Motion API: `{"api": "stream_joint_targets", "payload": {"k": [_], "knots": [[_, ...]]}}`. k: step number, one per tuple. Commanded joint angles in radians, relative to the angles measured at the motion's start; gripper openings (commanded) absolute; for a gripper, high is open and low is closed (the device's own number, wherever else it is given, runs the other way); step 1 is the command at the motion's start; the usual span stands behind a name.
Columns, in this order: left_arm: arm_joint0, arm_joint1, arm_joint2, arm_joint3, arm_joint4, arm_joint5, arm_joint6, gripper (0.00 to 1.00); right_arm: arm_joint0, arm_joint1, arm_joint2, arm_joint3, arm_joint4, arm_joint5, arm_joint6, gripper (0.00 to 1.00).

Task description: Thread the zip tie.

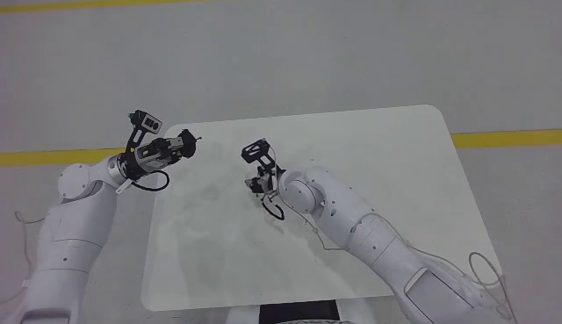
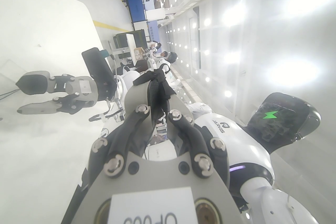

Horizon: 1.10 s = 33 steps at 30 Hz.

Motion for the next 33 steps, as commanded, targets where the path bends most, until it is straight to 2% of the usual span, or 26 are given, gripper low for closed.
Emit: {"api": "stream_joint_targets", "payload": {"k": [1,11,17,29,32,33], "knots": [[0.000,0.000,0.000,0.000,0.000,0.000,0.000,0.00,0.000,-0.002,0.001,0.011,0.001,0.005,-0.014,0.30],[0.000,0.000,0.000,0.000,0.000,0.000,0.000,0.00,0.019,-0.022,-0.015,0.099,0.008,0.013,-0.051,0.30],[0.000,0.000,0.000,0.000,0.000,0.000,0.000,0.00,0.035,-0.037,-0.023,0.151,0.029,0.010,-0.078,0.23],[0.000,0.000,0.000,0.000,0.000,0.000,0.000,0.00,0.066,-0.066,-0.043,0.233,0.045,0.007,-0.092,0.26],[0.000,0.000,0.000,0.000,0.000,0.000,0.000,0.00,0.073,-0.071,-0.043,0.250,0.052,0.004,-0.093,0.22],[0.000,0.000,0.000,0.000,0.000,0.000,0.000,0.00,0.075,-0.073,-0.043,0.255,0.053,0.002,-0.095,0.16]]}}
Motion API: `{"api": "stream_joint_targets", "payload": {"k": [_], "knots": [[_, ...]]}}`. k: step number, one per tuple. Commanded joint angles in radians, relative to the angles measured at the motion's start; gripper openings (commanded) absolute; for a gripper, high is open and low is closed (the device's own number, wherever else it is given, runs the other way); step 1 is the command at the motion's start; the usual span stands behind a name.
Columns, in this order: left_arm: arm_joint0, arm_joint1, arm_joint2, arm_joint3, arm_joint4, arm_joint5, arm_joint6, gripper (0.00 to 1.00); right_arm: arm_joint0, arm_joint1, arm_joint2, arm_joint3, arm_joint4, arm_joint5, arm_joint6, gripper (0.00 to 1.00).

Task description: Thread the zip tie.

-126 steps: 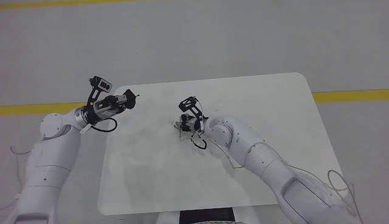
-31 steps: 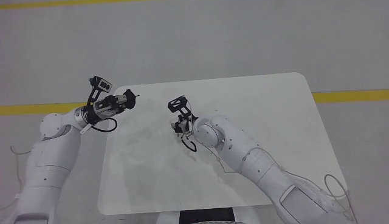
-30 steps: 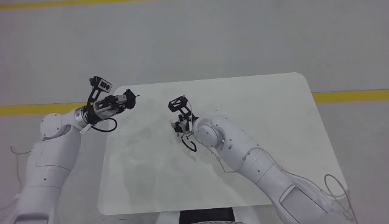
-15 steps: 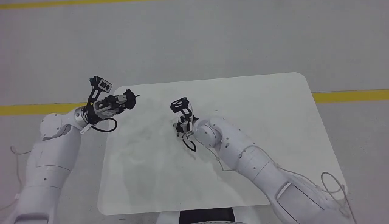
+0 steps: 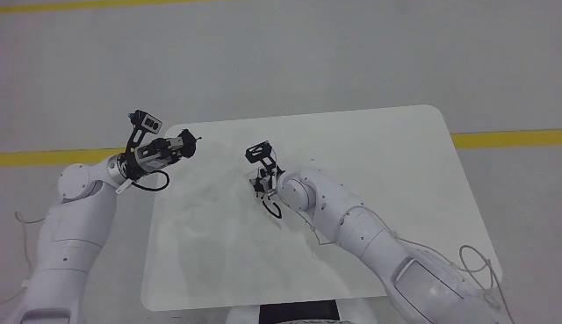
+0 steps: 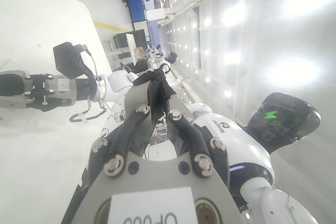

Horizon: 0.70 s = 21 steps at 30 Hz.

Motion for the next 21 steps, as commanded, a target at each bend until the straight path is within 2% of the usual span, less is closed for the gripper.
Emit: {"api": "stream_joint_targets", "payload": {"k": [1,2,6,12,15,21], "knots": [[0.000,0.000,0.000,0.000,0.000,0.000,0.000,0.00,0.003,-0.003,0.000,0.008,0.002,-0.002,-0.003,0.11],[0.000,0.000,0.000,0.000,0.000,0.000,0.000,0.00,0.005,-0.004,0.000,0.012,0.003,-0.002,-0.004,0.00],[0.000,0.000,0.000,0.000,0.000,0.000,0.000,0.00,0.010,-0.009,0.002,0.014,0.002,-0.002,-0.006,0.00],[0.000,0.000,0.000,0.000,0.000,0.000,0.000,0.00,-0.003,-0.002,0.017,-0.039,-0.018,0.009,0.010,0.00],[0.000,0.000,0.000,0.000,0.000,0.000,0.000,0.00,-0.019,0.008,0.033,-0.085,-0.038,0.020,0.028,0.00],[0.000,0.000,0.000,0.000,0.000,0.000,0.000,0.00,-0.078,0.041,0.086,-0.233,-0.086,0.050,0.111,0.00]]}}
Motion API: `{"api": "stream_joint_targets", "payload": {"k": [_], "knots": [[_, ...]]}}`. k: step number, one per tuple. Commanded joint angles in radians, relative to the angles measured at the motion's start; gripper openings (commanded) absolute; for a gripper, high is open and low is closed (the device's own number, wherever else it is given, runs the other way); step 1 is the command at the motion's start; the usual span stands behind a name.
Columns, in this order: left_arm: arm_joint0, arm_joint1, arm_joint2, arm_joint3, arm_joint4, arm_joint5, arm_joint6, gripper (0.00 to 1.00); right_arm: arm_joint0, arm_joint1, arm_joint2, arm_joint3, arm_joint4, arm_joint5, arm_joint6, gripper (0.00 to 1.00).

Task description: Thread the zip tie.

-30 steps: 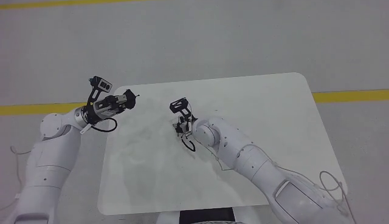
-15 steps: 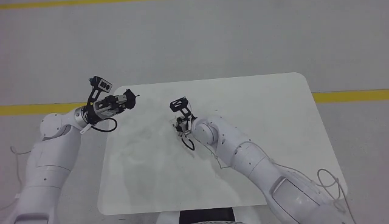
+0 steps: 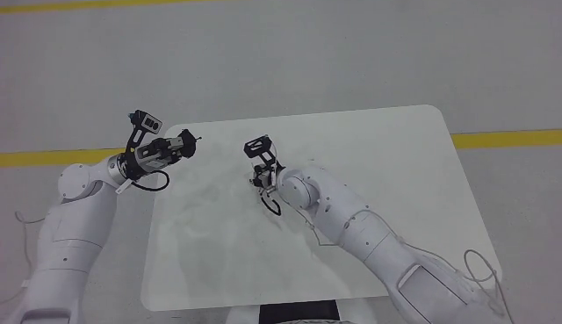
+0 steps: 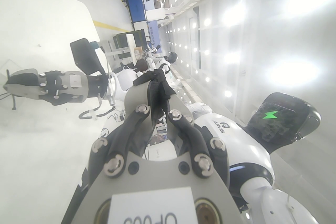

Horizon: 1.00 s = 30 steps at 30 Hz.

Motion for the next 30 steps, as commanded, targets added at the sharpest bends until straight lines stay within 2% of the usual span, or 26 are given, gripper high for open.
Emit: {"api": "stream_joint_targets", "payload": {"k": [1,8,12,13,25,30], "knots": [[0.000,0.000,0.000,0.000,0.000,0.000,0.000,0.00,-0.023,0.011,0.021,-0.054,-0.011,0.008,0.026,0.00],[0.000,0.000,0.000,0.000,0.000,0.000,0.000,0.00,-0.120,0.050,0.110,-0.245,-0.004,-0.009,0.106,0.00],[0.000,0.000,0.000,0.000,0.000,0.000,0.000,0.00,-0.167,0.065,0.172,-0.323,0.100,-0.073,0.132,0.00],[0.000,0.000,0.000,0.000,0.000,0.000,0.000,0.00,-0.174,0.068,0.185,-0.334,0.124,-0.089,0.137,0.00],[0.000,0.000,0.000,0.000,0.000,0.000,0.000,0.00,-0.176,0.068,0.185,-0.334,0.126,-0.089,0.133,0.00],[0.000,0.000,0.000,0.000,0.000,0.000,0.000,0.00,-0.135,0.059,0.199,-0.378,0.221,0.004,0.142,0.00]]}}
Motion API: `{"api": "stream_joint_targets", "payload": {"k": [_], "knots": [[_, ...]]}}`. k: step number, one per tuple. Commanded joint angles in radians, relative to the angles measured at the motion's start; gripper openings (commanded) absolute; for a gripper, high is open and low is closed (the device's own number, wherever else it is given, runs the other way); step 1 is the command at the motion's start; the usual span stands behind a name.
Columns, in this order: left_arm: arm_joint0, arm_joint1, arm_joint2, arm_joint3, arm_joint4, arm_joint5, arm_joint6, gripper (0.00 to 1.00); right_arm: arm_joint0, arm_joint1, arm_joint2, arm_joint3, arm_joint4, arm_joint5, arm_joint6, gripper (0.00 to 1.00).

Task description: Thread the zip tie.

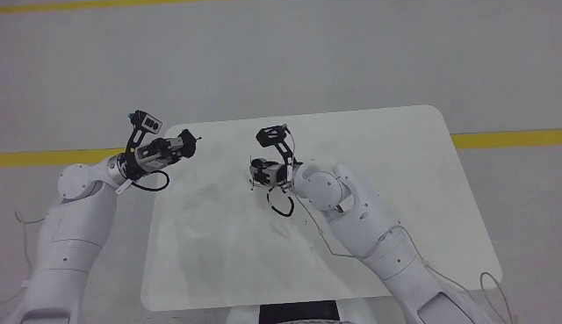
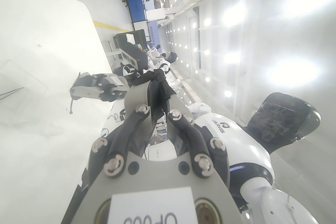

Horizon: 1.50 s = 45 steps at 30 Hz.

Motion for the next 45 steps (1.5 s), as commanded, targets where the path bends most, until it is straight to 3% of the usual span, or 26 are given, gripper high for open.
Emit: {"api": "stream_joint_targets", "payload": {"k": [1,7,18,29,35,37,42,45], "knots": [[0.000,0.000,0.000,0.000,0.000,0.000,0.000,0.00,0.028,-0.003,-0.001,-0.010,0.024,0.037,0.025,0.00],[0.000,0.000,0.000,0.000,0.000,0.000,0.000,0.00,0.118,-0.016,-0.006,-0.006,0.152,0.122,0.154,0.00],[0.000,0.000,0.000,0.000,0.000,0.000,0.000,0.00,0.270,-0.029,0.009,0.140,0.362,0.218,0.328,0.00],[0.000,0.000,0.000,0.000,0.000,0.000,0.000,0.00,0.274,-0.029,0.011,0.146,0.367,0.223,0.329,0.00],[0.000,0.000,0.000,0.000,0.000,0.000,0.000,0.00,0.277,-0.025,0.106,0.173,0.570,0.286,0.338,0.00],[0.000,0.000,0.000,0.000,0.000,0.000,0.000,0.00,0.284,-0.021,0.137,0.212,0.640,0.312,0.375,0.00],[0.000,0.000,0.000,0.000,0.000,0.000,0.000,0.00,0.319,-0.021,0.184,0.345,0.815,0.312,0.416,0.00],[0.000,0.000,0.000,0.000,0.000,0.000,0.000,0.00,0.351,-0.025,0.176,0.441,0.910,0.312,0.419,0.00]]}}
